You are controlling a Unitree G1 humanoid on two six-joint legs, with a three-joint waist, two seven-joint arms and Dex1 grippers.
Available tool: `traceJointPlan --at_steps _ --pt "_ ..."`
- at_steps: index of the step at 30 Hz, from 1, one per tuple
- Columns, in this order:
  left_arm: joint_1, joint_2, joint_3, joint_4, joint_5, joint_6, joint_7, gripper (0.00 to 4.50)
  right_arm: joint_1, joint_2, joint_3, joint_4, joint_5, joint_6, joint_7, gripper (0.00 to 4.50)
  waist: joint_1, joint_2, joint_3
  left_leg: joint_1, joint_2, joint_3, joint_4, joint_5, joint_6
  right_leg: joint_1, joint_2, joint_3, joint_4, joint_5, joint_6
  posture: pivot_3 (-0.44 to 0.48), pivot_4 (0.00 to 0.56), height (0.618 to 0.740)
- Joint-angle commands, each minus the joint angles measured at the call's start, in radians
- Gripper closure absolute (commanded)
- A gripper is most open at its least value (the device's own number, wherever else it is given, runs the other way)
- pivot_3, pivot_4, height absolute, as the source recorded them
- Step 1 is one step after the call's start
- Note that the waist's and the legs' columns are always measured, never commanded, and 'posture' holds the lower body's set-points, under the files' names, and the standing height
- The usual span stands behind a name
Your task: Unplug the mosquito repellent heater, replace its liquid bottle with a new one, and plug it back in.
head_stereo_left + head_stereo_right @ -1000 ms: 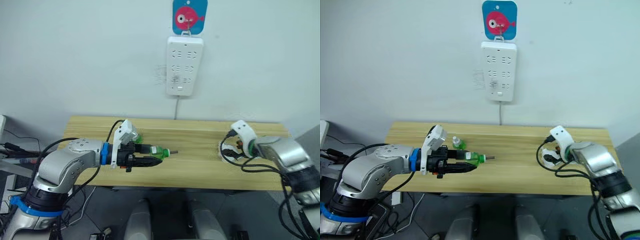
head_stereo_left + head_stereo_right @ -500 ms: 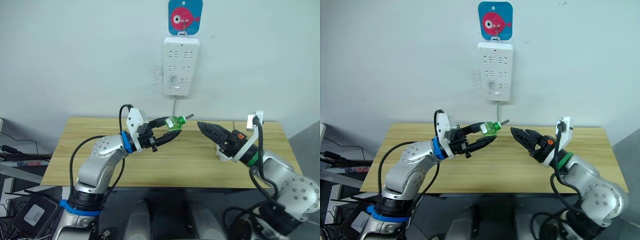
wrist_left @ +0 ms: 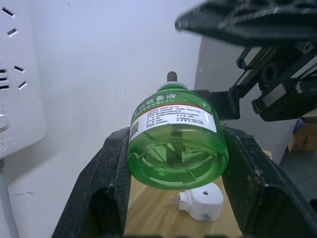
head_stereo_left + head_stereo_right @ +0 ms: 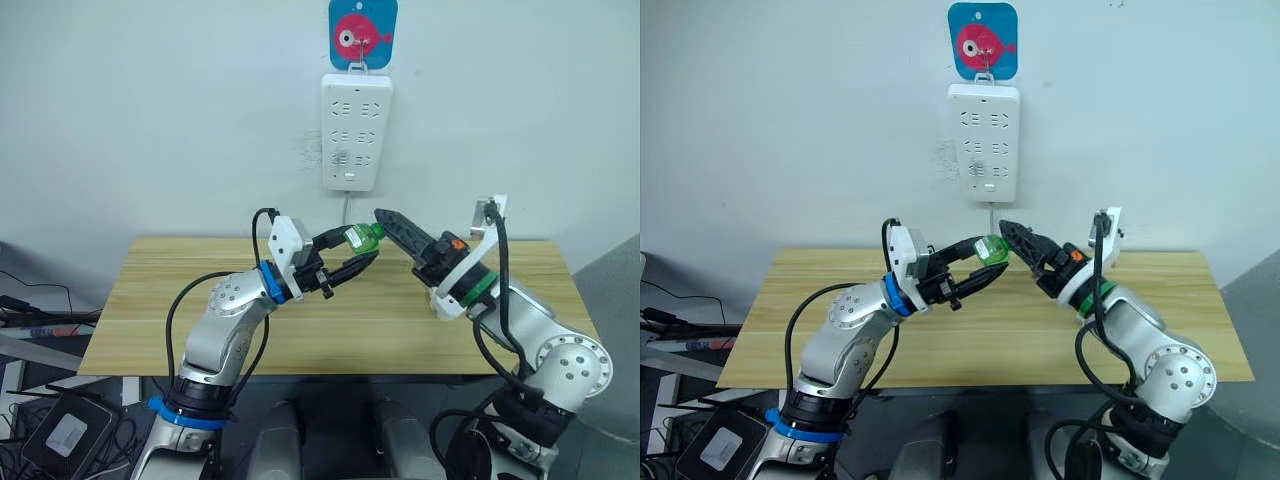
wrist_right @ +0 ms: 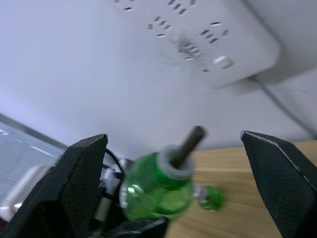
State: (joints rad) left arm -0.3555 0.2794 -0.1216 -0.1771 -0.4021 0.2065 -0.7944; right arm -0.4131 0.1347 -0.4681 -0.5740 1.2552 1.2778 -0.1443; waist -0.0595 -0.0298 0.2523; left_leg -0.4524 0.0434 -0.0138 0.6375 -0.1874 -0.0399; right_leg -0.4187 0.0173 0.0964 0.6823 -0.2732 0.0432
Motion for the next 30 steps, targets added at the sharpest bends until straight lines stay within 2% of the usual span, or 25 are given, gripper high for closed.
traceJointPlan --at_steps 1,5,7,14,16,23,27,30 --pt "-0.007 -0.017 -0.007 -0.031 0.005 -0.025 0.013 2.28 0.056 0.040 0.078 0.003 0.110 -0.084 -0.060 0.00 0.000 0.000 0.000 0.000 0.000 0.000 0.000 0.000 0.000 0.000 0.000 0.000 0.000 0.000 0.000 -0.022 0.213 0.740" --pt "-0.002 -0.026 -0.011 -0.040 0.008 -0.023 0.020 2.28 0.075 -0.006 0.149 0.016 0.173 -0.165 -0.111 0.00 0.000 0.000 0.000 0.000 0.000 0.000 0.000 0.000 0.000 0.000 0.000 0.000 0.000 0.000 0.001 -0.022 0.213 0.740" --pt "0.001 -0.027 -0.013 -0.043 0.007 -0.024 0.021 2.28 0.081 -0.026 0.177 0.020 0.196 -0.201 -0.127 0.58 0.000 0.000 0.000 0.000 0.000 0.000 0.000 0.000 0.000 0.000 0.000 0.000 0.000 -0.001 0.001 -0.022 0.213 0.740" --pt "0.013 -0.020 -0.020 -0.049 0.006 -0.030 0.008 2.28 0.095 -0.096 0.244 0.026 0.287 -0.317 -0.162 3.11 0.000 0.000 0.000 0.000 0.000 0.000 0.000 0.000 0.000 0.000 0.000 0.000 0.000 -0.001 0.002 -0.025 0.211 0.740" --pt "0.019 -0.015 -0.020 -0.052 0.007 -0.035 0.004 2.28 0.104 -0.117 0.259 0.026 0.317 -0.345 -0.164 3.65 0.000 0.000 0.000 0.000 0.000 0.000 0.000 0.000 0.000 0.000 0.000 0.000 0.000 -0.001 0.001 -0.024 0.211 0.740" --pt "0.028 0.001 -0.038 -0.065 0.009 -0.015 -0.006 2.28 0.120 -0.199 0.328 0.023 0.370 -0.411 -0.158 3.65 0.000 0.000 0.000 0.000 0.000 0.000 0.000 0.000 0.000 0.000 0.000 0.000 0.000 -0.001 0.002 -0.018 0.210 0.740" --pt "0.041 0.077 -0.021 -0.038 0.071 -0.027 -0.011 0.99 0.124 -0.310 0.341 0.029 0.275 -0.406 -0.090 3.65 0.000 0.000 0.000 0.000 0.000 0.000 0.000 0.000 0.000 0.000 0.000 0.000 0.000 -0.001 0.002 -0.011 0.210 0.740" --pt "0.064 0.162 -0.011 -0.026 0.106 0.016 -0.019 0.07 0.132 -0.437 0.382 0.051 0.075 -0.421 0.039 3.65 0.002 0.000 0.000 0.000 0.000 0.000 0.001 0.000 0.000 0.000 0.000 0.000 0.000 -0.001 0.002 -0.003 0.210 0.740"
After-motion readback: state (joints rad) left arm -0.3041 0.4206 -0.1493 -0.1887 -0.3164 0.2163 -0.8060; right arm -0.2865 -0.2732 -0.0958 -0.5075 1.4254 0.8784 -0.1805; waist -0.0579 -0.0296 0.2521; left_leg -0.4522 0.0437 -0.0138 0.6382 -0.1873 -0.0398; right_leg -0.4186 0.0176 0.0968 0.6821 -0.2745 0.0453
